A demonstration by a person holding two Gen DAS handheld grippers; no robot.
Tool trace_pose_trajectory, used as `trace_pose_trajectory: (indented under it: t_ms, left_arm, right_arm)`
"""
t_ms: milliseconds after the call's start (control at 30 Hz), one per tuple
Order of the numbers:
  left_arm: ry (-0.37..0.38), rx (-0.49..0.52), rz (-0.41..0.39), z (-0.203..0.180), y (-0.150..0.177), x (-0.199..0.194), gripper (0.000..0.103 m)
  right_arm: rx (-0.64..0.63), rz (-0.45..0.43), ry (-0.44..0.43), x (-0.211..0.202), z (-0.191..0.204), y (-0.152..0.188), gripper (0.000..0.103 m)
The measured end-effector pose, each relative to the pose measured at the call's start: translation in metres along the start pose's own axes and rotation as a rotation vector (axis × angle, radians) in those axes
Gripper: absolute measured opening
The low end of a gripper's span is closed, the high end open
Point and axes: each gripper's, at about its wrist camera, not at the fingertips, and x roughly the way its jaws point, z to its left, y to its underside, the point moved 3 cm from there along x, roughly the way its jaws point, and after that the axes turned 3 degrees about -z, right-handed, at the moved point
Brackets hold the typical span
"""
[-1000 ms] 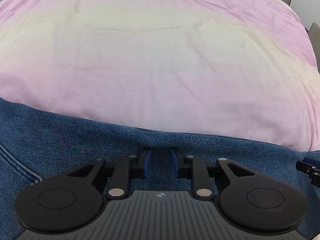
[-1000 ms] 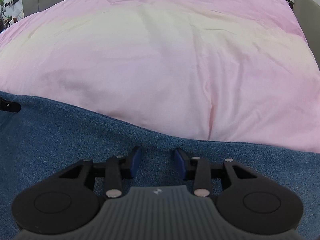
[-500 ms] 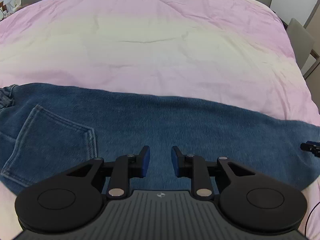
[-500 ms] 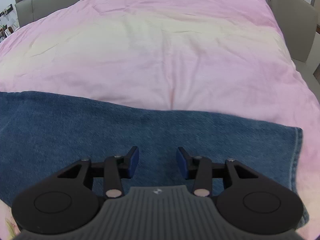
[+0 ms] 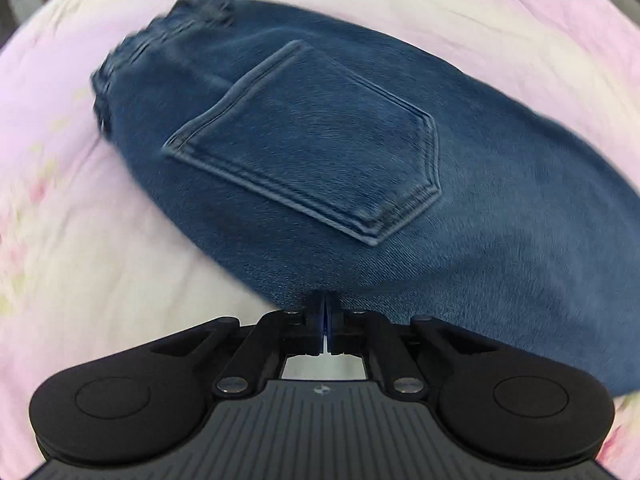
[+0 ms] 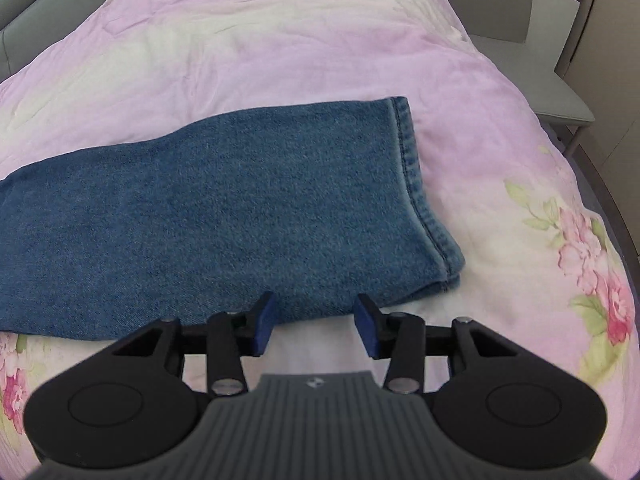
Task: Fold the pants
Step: 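Grasp the stacked leg hems with the right tool, then lift the hems with the right tool and fold them toward the waistband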
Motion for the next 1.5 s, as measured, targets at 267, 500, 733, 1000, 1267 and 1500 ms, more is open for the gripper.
trace_pose_trajectory:
  t_ms: [267, 500, 733, 1000, 1267, 1500]
  left_arm:
    - [0.046, 0.065, -0.086, 0.008, -0.015, -0.057, 0.018]
    - [0.242, 0.196, -0.124, -0.075, -0.011, -0.084, 0.018]
    - [0.419, 0.39, -0.081, -0.214, 0.013, -0.078, 0.018]
    - [0.509, 0.556, 0.028, -0.339, 0.054, -0.051, 0.018]
    - [0.509, 0.674, 0.101, -0.399, 0.092, -0.011, 0.018]
    - [0.472, 0.66, 0.116, -0.404, 0.1, 0.007, 0.021]
  right_arm:
    - [0.042, -0.039, 0.001, -0.014, -0.021, -0.001, 0.047]
    - [0.405, -0.117, -0.088, -0.04, -0.078, 0.001, 0.053]
    - [0.605, -0.139, -0.157, -0.03, -0.101, 0.018, 0.051]
    - [0.655, -0.132, -0.232, 0.004, -0.107, 0.018, 0.051]
    - [0.76, -0.126, -0.274, 0.044, -0.124, 0.024, 0.041]
    - [0.757, -0.169, -0.273, 0.058, -0.125, 0.029, 0.029]
